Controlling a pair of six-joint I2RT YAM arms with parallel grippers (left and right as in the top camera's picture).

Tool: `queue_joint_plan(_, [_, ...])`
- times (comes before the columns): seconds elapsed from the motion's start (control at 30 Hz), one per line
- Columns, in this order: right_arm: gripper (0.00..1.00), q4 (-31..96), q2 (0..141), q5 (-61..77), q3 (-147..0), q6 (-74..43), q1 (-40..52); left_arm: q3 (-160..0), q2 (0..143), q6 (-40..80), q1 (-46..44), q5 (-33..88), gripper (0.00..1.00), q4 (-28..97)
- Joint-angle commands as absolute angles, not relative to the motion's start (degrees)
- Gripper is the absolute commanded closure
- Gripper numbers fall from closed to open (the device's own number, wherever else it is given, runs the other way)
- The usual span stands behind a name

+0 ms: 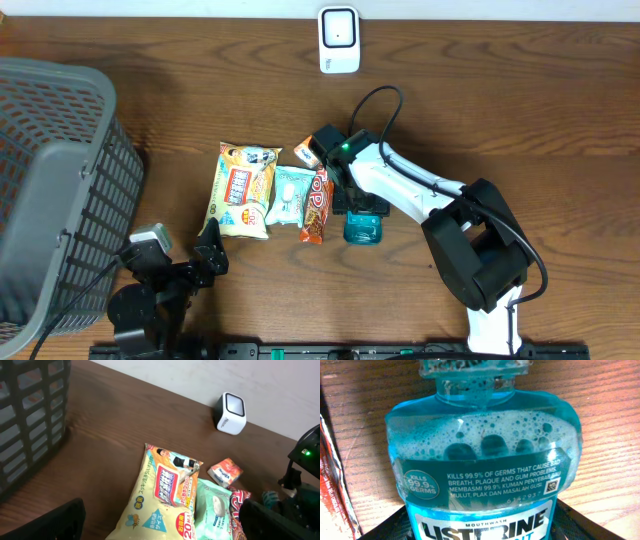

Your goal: Scan the item barcode

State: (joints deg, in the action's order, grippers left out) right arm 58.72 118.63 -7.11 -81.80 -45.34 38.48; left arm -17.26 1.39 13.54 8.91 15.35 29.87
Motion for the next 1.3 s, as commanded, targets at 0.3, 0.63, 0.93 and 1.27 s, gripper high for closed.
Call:
queue_joint_plan(0.3, [0.01,68.60,120.42,-10.83,-91.22,-38.48,36.80,-17.08,1.34,13.87,9.04,16.03,0.02,30.00])
queue_joint_plan(0.63, [0.14,68.47,121.49,-14.04,-88.95,-40.47,42.81,-17.08,1.34,13.85,9.04,16.03,0.02,30.00])
queue_joint_plan(0.93, [0.27,68.12,123.04,-16.01,-85.65,-43.24,42.94,-17.08,1.34,13.85,9.04,16.03,0.02,30.00])
queue_joint_plan(1.27, [0.59,64.34,123.04,-8.80,-83.55,-38.22,42.63,-17.08,1.34,13.87,9.04,16.03,0.02,30.00])
